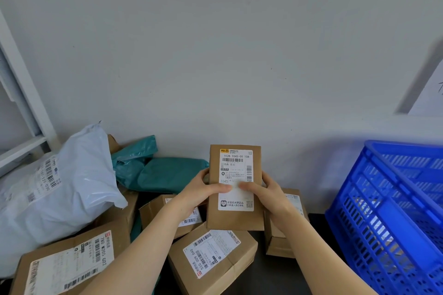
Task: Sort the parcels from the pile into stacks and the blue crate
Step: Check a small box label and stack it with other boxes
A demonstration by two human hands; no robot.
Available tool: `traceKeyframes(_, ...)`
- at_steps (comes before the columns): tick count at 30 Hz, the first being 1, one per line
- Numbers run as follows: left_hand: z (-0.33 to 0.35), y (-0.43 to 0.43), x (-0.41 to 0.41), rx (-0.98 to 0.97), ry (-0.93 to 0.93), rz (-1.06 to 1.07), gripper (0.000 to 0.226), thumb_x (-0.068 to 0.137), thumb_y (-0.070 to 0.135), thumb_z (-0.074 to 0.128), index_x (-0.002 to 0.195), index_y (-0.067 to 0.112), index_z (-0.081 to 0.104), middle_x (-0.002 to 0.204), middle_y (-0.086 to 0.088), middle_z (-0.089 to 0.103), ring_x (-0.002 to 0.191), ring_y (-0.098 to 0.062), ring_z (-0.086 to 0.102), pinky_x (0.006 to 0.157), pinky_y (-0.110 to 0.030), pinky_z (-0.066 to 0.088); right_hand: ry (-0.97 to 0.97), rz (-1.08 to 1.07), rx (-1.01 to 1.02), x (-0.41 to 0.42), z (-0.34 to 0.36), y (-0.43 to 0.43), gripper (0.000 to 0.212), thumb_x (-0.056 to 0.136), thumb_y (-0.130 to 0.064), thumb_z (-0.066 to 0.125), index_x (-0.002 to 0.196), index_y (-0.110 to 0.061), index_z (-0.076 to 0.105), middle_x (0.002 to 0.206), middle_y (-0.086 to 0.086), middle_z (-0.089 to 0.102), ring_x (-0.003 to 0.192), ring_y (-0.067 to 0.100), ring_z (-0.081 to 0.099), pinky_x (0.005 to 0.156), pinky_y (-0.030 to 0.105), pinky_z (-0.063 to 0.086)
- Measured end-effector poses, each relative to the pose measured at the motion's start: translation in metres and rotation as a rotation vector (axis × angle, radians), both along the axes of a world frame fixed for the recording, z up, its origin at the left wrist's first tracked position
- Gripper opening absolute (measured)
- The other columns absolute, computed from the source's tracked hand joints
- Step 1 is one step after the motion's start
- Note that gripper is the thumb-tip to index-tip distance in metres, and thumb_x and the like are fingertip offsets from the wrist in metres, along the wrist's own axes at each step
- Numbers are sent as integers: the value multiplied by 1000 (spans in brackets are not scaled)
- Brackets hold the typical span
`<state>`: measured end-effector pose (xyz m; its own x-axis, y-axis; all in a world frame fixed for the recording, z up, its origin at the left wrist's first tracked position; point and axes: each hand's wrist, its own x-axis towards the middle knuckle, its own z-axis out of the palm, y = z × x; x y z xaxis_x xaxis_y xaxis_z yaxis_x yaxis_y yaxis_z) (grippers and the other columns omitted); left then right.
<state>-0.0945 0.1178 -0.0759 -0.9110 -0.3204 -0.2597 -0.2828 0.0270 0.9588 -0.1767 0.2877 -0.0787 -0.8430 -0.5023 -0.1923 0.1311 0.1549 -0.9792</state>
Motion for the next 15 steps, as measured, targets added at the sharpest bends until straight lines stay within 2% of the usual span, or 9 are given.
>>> traceKeyframes(2,0,1,1,-21,1,-5,80,75,25,79,143,22,35,116,4,65,104,-15,63,98,-39,49,17,7,14,0,-1,1,70,78,-24,78,139,-28,43,107,0,71,93,18,70,84,39,57)
traceKeyframes(6,0,-1,5,-116,-2,-3,81,75,23,81,141,23,35,113,5,65,102,-15,64,93,-34,51,51,-45,17,-1,-5,6,62,82,-18,74,132,-29,39,100,3,69,86,17,70,70,30,57)
traceKeyframes(10,-4,0,6,-76,8,-14,82,74,21,81,142,22,34,114,4,67,103,-15,65,96,-35,50,29,-37,-15,-6,-7,8,74,80,-22,76,139,-34,33,110,7,68,94,24,69,86,44,57)
traceKeyframes(12,-6,1,5,-99,0,-44,84,73,20,82,142,24,34,112,6,66,102,-13,65,95,-35,51,-19,5,-45,-7,-8,9,81,79,-19,77,142,-35,30,111,2,69,93,22,71,84,42,57)
traceKeyframes(15,-6,3,5,-131,-8,-81,83,72,18,82,140,26,35,107,10,65,97,-10,65,89,-32,53,-59,56,-60,-5,-9,12,66,78,-15,77,134,-29,45,104,-5,73,88,15,72,72,31,57)
